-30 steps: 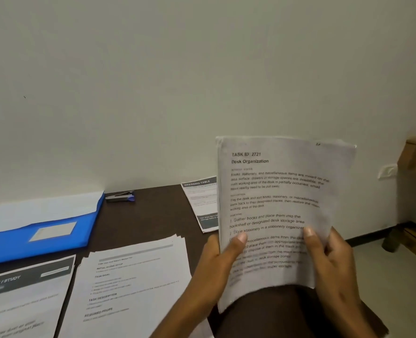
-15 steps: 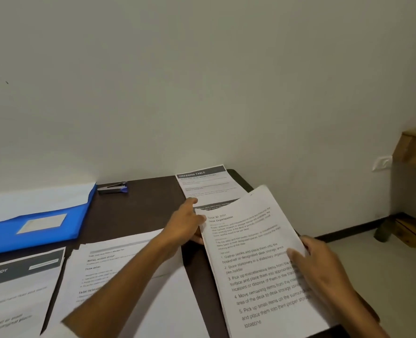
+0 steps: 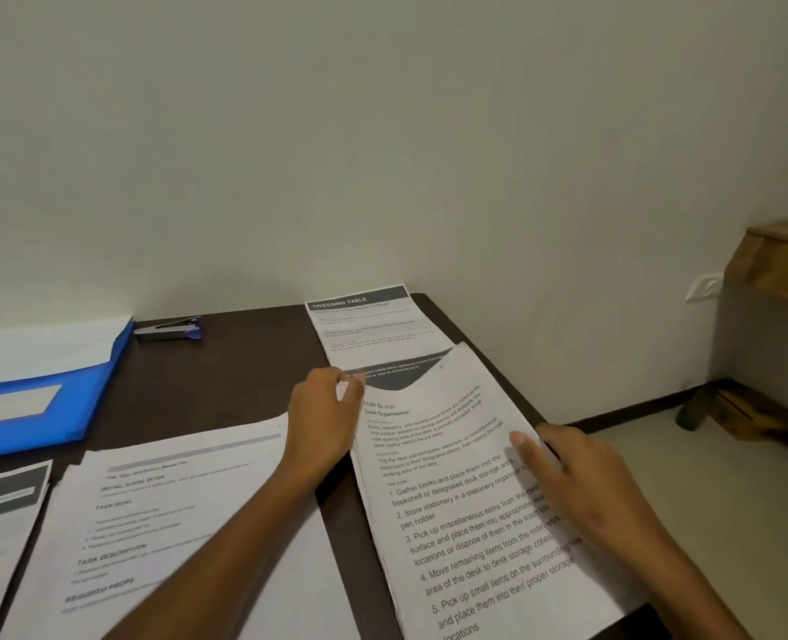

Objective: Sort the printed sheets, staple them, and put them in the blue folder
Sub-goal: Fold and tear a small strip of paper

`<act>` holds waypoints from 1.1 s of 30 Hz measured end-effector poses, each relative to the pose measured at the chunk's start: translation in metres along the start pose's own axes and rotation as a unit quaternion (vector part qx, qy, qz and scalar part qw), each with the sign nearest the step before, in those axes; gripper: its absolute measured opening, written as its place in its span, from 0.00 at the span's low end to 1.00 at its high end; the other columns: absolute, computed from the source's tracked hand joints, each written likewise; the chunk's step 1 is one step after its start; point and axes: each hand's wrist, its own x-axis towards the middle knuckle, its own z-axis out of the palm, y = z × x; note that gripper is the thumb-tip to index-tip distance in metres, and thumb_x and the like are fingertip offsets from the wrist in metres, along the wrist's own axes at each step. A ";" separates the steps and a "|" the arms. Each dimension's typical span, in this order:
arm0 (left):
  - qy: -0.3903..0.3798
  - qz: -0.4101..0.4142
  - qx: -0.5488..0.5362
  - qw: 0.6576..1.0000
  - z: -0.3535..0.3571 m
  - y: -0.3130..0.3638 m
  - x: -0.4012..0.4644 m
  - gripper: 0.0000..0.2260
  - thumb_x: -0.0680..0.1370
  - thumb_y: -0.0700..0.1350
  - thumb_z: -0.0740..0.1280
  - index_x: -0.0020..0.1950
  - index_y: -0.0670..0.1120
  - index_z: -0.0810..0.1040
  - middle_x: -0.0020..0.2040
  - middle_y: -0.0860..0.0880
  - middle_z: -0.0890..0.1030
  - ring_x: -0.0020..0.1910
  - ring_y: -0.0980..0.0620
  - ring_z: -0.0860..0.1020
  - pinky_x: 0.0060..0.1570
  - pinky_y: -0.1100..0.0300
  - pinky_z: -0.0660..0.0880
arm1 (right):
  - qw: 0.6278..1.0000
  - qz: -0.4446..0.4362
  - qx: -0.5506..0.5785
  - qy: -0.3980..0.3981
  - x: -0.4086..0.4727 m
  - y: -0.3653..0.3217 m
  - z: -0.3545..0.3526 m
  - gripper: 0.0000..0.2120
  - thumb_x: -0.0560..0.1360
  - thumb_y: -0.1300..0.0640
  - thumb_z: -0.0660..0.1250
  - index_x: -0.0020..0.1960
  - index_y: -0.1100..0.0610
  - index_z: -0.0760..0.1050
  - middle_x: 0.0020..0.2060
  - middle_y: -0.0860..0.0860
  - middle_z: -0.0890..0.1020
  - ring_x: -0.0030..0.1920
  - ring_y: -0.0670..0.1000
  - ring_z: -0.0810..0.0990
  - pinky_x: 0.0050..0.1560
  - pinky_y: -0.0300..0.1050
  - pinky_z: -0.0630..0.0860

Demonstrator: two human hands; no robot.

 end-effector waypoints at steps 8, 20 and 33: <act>0.008 0.041 0.035 0.999 -0.002 -0.001 -0.002 0.12 0.84 0.47 0.68 0.45 0.47 0.88 0.41 0.56 0.87 0.38 0.58 0.85 0.41 0.50 0.83 | 0.992 -0.031 0.121 -0.011 0.097 0.019 0.007 0.04 0.82 0.52 0.69 0.50 0.48 0.81 0.39 0.48 0.86 0.36 0.51 0.84 0.30 0.42 0.79; -0.032 -0.014 -0.072 0.997 -0.006 -0.003 -0.001 0.09 0.81 0.37 0.70 0.48 0.49 0.86 0.46 0.55 0.88 0.45 0.59 0.87 0.43 0.60 0.83 | 0.988 -0.051 0.130 0.066 0.122 0.020 0.038 0.03 0.79 0.55 0.72 0.48 0.50 0.85 0.39 0.44 0.85 0.39 0.43 0.81 0.40 0.34 0.73; -0.045 -0.042 -0.149 0.987 -0.010 -0.003 -0.004 0.07 0.82 0.37 0.69 0.49 0.47 0.84 0.49 0.52 0.88 0.48 0.50 0.88 0.51 0.44 0.85 | 0.942 -0.024 0.333 0.021 0.117 0.018 0.041 0.09 0.73 0.56 0.79 0.51 0.52 0.82 0.40 0.48 0.84 0.39 0.47 0.79 0.41 0.43 0.77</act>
